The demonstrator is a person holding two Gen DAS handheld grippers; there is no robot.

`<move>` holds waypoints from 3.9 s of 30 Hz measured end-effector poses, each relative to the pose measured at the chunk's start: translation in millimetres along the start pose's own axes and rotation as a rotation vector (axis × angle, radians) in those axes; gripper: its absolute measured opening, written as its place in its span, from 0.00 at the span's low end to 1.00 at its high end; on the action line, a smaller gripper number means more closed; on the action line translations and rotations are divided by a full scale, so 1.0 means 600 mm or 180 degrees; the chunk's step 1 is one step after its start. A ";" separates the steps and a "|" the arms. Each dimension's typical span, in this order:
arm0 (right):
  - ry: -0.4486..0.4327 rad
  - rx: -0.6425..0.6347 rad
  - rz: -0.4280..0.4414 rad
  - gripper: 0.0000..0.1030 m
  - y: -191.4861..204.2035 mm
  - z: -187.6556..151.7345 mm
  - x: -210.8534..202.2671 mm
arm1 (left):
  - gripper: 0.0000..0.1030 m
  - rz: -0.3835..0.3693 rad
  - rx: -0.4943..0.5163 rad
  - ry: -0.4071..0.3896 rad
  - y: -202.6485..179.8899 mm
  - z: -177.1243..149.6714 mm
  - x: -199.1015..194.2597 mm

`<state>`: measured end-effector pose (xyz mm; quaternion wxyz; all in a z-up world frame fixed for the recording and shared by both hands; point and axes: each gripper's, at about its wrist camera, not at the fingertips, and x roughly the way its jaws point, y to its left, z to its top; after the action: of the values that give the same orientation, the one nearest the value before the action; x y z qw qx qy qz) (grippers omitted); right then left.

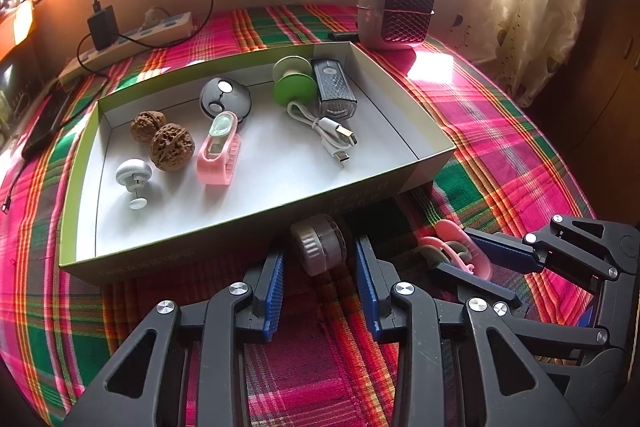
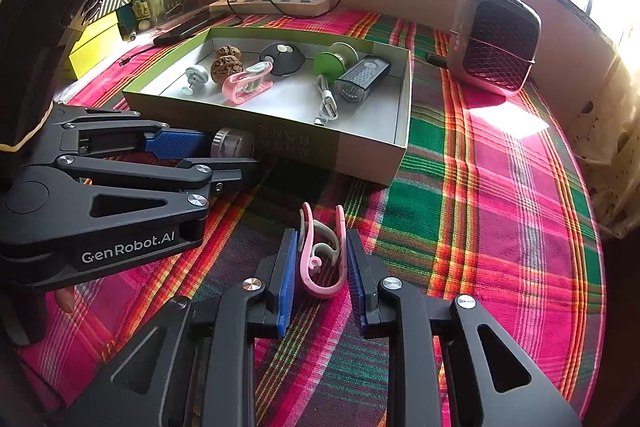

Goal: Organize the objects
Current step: 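Close the left gripper on the white round jar, then carry the white jar in the left gripper and the pink hook in the right into the box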

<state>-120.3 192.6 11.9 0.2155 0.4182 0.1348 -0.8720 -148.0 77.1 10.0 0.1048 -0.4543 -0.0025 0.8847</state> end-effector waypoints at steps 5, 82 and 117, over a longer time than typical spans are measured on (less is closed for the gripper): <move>0.0000 0.0000 0.0000 0.24 0.001 0.000 0.000 | 0.20 0.0013 -0.0028 -0.0007 0.005 0.001 -0.001; 0.0077 0.0392 -0.0287 0.24 -0.044 0.151 0.039 | 0.16 -0.0010 -0.0093 -0.0178 0.066 0.075 -0.010; 0.0489 0.0268 -0.0272 0.24 -0.037 0.156 0.097 | 0.16 0.0021 0.0059 -0.0028 0.052 0.082 0.037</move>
<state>-226.1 157.6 24.7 0.1493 0.4865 0.1319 -0.8507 -205.7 55.4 18.2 0.1060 -0.4494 0.0067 0.8870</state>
